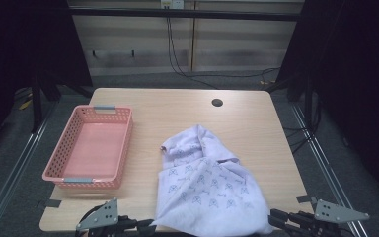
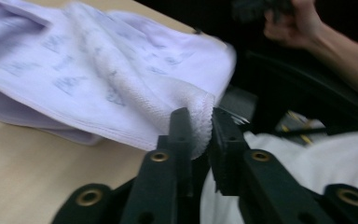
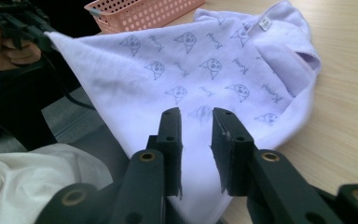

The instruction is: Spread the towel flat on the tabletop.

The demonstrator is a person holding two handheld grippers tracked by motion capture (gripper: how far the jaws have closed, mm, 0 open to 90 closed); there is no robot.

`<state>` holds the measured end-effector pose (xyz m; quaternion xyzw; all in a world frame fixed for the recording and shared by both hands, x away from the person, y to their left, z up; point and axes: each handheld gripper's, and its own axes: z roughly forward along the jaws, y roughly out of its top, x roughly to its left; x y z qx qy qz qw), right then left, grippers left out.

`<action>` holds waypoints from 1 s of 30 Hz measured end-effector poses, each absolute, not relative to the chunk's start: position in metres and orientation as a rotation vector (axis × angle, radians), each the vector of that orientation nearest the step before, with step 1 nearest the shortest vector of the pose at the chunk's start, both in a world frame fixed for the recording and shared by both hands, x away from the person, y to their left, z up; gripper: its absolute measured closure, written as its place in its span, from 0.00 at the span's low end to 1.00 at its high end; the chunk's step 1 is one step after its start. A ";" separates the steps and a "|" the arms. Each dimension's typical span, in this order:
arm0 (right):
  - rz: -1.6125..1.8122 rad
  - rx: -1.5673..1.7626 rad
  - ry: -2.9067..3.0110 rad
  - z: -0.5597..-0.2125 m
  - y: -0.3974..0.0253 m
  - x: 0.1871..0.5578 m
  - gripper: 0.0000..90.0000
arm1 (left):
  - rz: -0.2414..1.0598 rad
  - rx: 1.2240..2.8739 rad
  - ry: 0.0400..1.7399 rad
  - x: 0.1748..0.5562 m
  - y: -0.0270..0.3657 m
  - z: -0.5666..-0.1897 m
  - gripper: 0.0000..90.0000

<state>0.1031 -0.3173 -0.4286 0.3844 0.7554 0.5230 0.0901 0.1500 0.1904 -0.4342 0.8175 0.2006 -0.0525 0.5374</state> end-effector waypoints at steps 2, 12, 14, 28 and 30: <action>1.536 1.145 2.240 -0.425 -0.315 0.107 0.75 | -0.152 1.966 0.465 0.149 0.191 -0.438 0.73; 1.385 1.174 2.300 -0.453 -0.293 0.207 0.63 | -0.043 1.954 0.661 0.230 0.176 -0.452 0.67; 1.327 1.168 2.309 -0.456 -0.286 0.228 0.63 | -0.032 1.977 0.703 0.255 0.165 -0.459 0.67; 1.323 1.165 2.378 -0.461 -0.263 0.264 0.97 | 0.046 2.142 0.803 0.305 0.129 -0.484 0.97; 1.357 1.158 2.343 -0.448 -0.271 0.250 0.97 | 0.022 2.097 0.791 0.300 0.139 -0.477 0.97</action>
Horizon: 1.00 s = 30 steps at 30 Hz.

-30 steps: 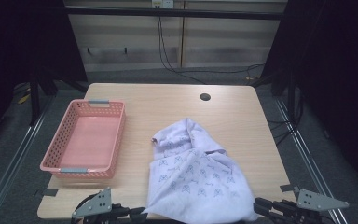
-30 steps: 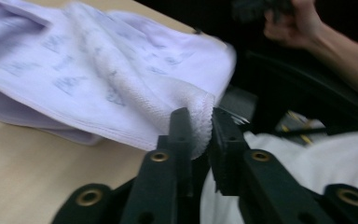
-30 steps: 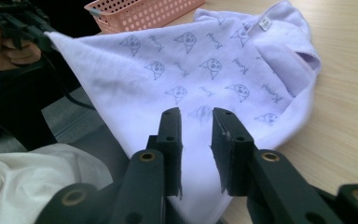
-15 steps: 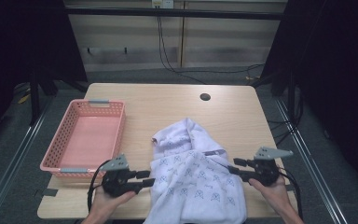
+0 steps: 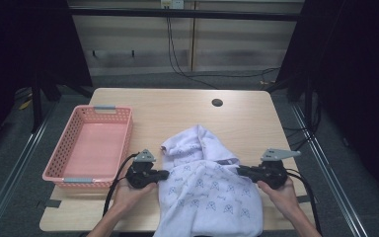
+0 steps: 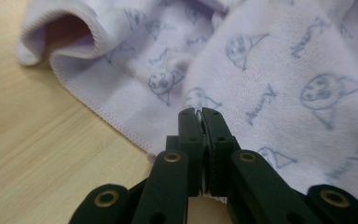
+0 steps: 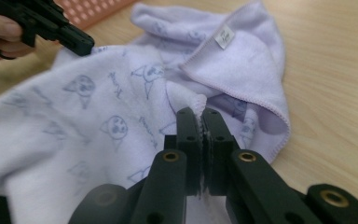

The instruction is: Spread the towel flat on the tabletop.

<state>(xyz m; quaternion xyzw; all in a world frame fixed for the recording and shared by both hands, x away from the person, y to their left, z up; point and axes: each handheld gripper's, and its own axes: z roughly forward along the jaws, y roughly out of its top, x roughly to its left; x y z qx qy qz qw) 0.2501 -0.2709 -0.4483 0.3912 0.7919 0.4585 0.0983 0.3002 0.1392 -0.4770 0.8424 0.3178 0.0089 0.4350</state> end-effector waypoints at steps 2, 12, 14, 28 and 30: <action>1.421 1.171 2.302 -0.439 -0.284 0.232 0.97 | -0.021 2.046 0.761 0.291 0.151 -0.471 0.98; 1.328 1.339 2.205 -0.450 -0.322 0.152 0.97 | -0.094 2.028 0.672 0.215 0.192 -0.460 0.98; 1.365 1.384 2.172 -0.449 -0.337 0.140 0.97 | -0.146 1.997 0.665 0.201 0.200 -0.461 0.98; 1.391 1.235 2.263 -0.449 -0.310 0.174 0.62 | -0.079 2.026 0.681 0.244 0.160 -0.464 0.74; 1.357 1.212 2.330 -0.454 -0.296 0.194 0.60 | -0.092 2.102 0.700 0.265 0.142 -0.476 0.69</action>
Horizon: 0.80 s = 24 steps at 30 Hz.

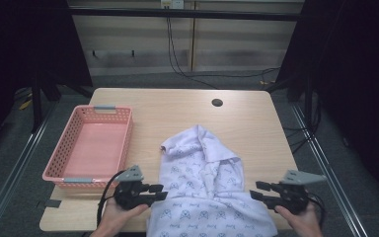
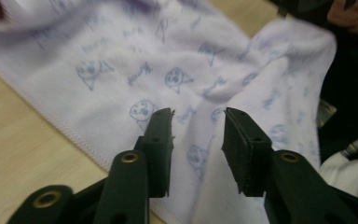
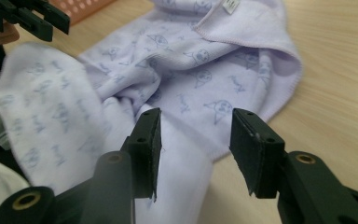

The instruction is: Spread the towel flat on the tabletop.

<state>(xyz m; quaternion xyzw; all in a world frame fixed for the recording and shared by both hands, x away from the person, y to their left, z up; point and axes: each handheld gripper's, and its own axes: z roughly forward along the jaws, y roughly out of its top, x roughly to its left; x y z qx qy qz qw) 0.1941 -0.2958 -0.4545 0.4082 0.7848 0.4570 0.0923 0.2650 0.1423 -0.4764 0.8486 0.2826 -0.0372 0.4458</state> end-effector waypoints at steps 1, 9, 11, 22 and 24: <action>1.336 1.197 2.376 -0.460 -0.286 0.208 0.60 | -0.065 2.129 0.710 0.269 0.138 -0.480 0.68; 1.137 1.139 2.584 -0.492 -0.251 0.239 0.70 | -0.001 2.255 0.663 0.269 0.128 -0.497 0.88; 1.098 1.148 2.593 -0.494 -0.250 0.236 0.76 | -0.033 2.255 0.651 0.263 0.132 -0.498 0.96; 1.127 1.121 2.747 -0.486 -0.260 0.190 0.89 | -0.126 2.270 0.659 0.228 0.156 -0.493 0.97; 1.216 1.114 2.678 -0.484 -0.260 0.195 0.78 | -0.112 2.198 0.681 0.235 0.158 -0.490 0.93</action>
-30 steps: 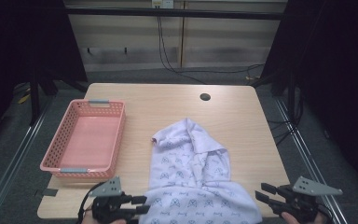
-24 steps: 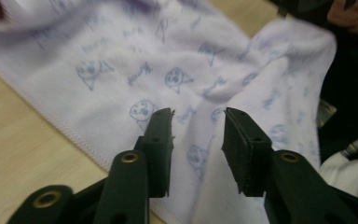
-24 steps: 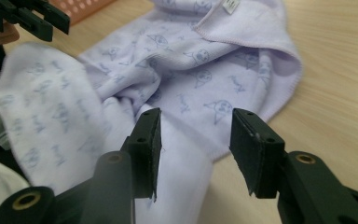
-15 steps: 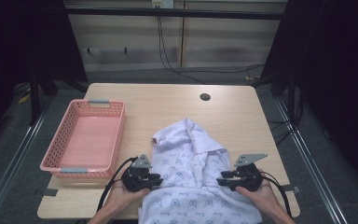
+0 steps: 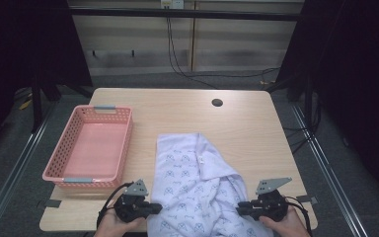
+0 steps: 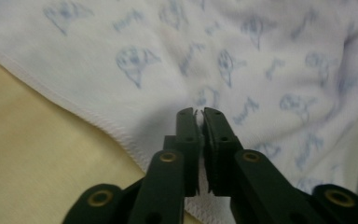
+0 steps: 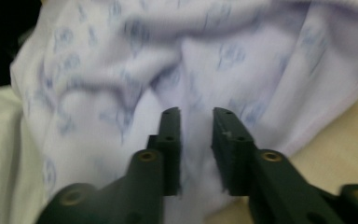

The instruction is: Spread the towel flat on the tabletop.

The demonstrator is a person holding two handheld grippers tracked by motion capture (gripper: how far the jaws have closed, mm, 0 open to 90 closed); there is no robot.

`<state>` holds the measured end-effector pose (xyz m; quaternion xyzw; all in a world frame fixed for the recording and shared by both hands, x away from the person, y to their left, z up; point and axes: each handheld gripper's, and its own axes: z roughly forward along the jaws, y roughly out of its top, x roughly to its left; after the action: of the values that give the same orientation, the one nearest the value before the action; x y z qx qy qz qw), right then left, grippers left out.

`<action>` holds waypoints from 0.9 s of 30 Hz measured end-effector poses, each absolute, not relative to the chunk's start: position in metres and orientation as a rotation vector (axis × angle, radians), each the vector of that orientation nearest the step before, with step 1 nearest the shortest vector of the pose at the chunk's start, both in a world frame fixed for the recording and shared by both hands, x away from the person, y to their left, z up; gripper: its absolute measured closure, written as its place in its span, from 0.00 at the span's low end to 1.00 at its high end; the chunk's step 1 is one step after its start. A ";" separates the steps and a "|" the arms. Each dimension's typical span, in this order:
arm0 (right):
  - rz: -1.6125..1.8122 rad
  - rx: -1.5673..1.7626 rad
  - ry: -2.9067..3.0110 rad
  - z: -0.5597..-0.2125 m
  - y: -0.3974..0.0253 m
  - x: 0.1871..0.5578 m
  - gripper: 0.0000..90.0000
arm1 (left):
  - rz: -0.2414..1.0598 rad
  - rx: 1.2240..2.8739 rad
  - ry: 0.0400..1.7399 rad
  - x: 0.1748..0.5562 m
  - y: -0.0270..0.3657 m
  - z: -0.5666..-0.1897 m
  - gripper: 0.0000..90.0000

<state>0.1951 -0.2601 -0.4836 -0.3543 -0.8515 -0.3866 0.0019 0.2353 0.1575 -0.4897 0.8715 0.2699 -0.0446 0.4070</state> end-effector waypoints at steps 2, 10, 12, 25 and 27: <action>-1.285 -1.136 -2.660 -0.479 -0.258 0.202 0.74 | -0.094 2.155 0.699 0.245 0.156 -0.485 0.90; -1.391 -1.079 -2.706 -0.477 -0.211 0.263 0.68 | -0.078 2.187 0.748 0.277 0.136 -0.500 0.86; -1.381 -1.048 -2.720 -0.480 -0.199 0.275 0.67 | -0.078 2.169 0.756 0.276 0.137 -0.501 0.85; -1.284 -1.077 -2.869 -0.503 -0.176 0.286 0.86 | -0.065 2.157 0.772 0.277 0.139 -0.501 0.77; -1.290 -1.103 -2.804 -0.503 -0.186 0.280 0.89 | -0.096 2.167 0.754 0.274 0.138 -0.501 0.78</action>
<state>0.2798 -0.1856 -0.5030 -0.3357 -0.8536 -0.3926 -0.0677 0.2742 0.1382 -0.5007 0.8606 0.2995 -0.0380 0.4103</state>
